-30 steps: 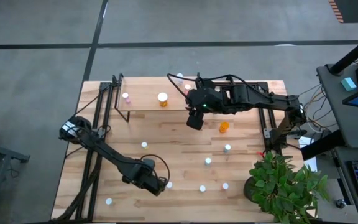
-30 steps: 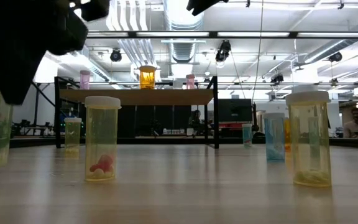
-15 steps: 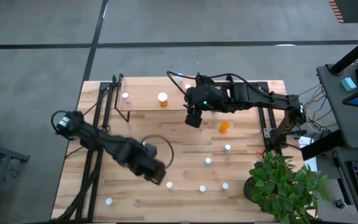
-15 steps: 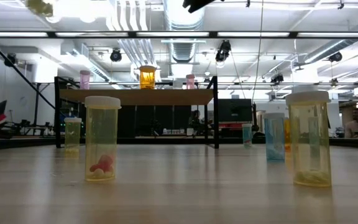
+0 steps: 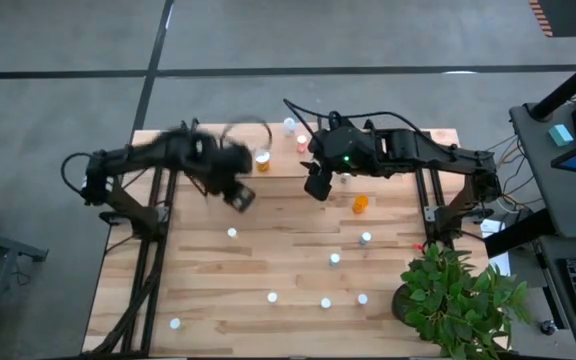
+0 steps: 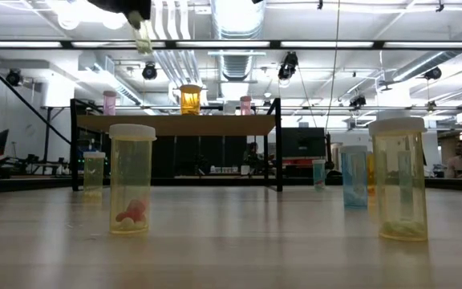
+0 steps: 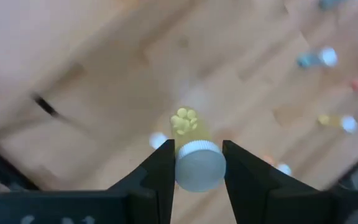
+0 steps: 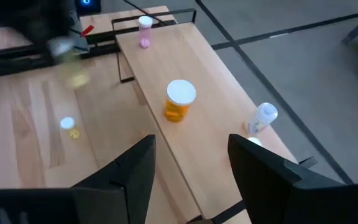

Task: Pick and place medicine bottles onto shelf by color
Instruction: Put the yellow pill bottle on the shelf

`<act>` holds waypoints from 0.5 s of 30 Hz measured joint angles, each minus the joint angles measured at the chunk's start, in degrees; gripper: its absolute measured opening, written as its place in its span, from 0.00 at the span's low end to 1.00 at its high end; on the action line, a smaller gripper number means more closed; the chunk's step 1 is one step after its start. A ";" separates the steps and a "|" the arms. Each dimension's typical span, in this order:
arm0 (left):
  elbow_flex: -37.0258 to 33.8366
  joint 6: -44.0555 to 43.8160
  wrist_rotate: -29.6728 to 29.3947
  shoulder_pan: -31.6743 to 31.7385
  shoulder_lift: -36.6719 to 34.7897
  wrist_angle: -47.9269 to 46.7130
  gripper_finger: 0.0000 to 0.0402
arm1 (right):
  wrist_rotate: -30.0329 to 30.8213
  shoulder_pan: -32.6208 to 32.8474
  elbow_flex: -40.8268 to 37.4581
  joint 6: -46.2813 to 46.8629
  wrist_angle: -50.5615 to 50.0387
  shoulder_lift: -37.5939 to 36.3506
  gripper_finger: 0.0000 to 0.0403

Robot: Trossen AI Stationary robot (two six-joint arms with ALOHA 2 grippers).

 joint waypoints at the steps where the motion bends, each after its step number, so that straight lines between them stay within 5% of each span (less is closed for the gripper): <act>1: 0.03 2.76 -0.20 2.83 -0.30 0.04 0.24 | -0.01 0.00 0.00 0.45 -0.03 -0.02 0.48; 15: -0.10 31.87 -3.78 32.48 8.51 0.11 0.24 | 0.45 0.00 -0.44 3.79 1.27 0.05 0.48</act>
